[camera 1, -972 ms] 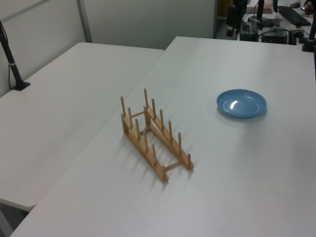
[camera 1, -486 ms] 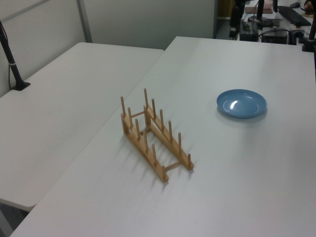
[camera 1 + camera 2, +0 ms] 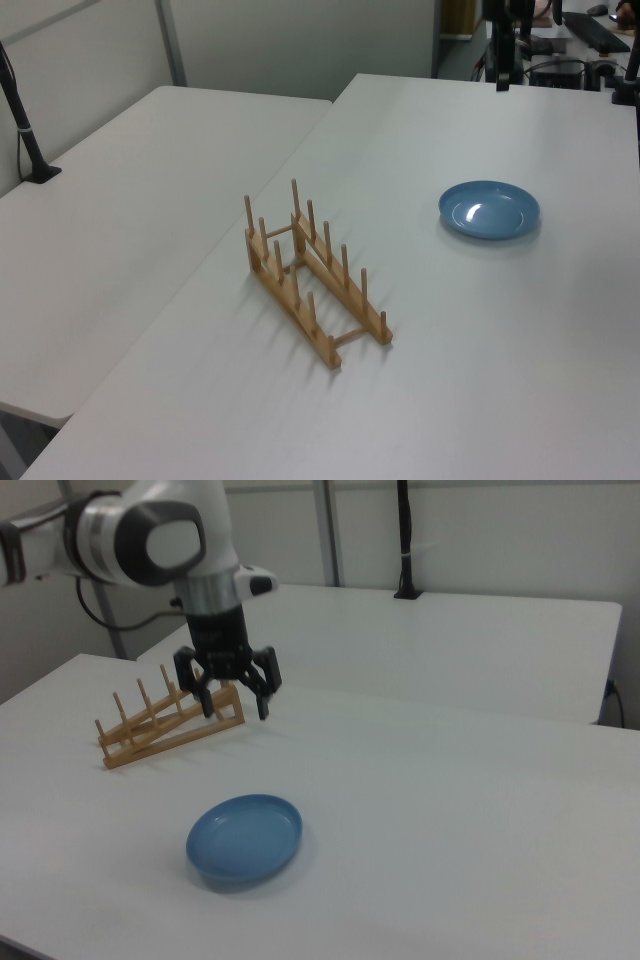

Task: Place plate in plate rack
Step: 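Move the gripper over the rim of the light blue plate, then lower the gripper and pinch the plate rim between the fingers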

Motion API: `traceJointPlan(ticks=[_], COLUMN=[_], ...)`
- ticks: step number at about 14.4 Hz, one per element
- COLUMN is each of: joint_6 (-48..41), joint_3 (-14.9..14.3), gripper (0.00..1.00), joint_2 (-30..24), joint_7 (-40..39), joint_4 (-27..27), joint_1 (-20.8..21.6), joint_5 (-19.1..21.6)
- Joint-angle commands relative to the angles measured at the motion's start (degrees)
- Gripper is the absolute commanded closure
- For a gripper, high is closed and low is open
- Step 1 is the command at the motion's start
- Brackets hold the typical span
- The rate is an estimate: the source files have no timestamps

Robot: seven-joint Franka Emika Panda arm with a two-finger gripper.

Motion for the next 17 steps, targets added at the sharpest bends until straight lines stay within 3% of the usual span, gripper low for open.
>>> traceJointPlan(ticks=[1, 4, 9, 13, 17], joint_6=[12.12, 19.96, 26.65, 28.15, 29.11], joint_3=[-0.11, -0.11, -0.20, -0.20, -0.20], gripper=[0.10, 0.10, 0.10, 0.10, 0.12], joint_2=[-0.52, 1.32, 7.12, 11.34, 12.93], joint_7=[1.03, 4.46, 7.19, 8.32, 9.21], joint_4=[-10.58, -15.61, -17.02, -16.85, -16.67], joint_1=[-0.23, -0.14, -1.02, -1.99, -3.74], joint_5=[-0.67, -0.67, -1.02, -5.58, -7.61])
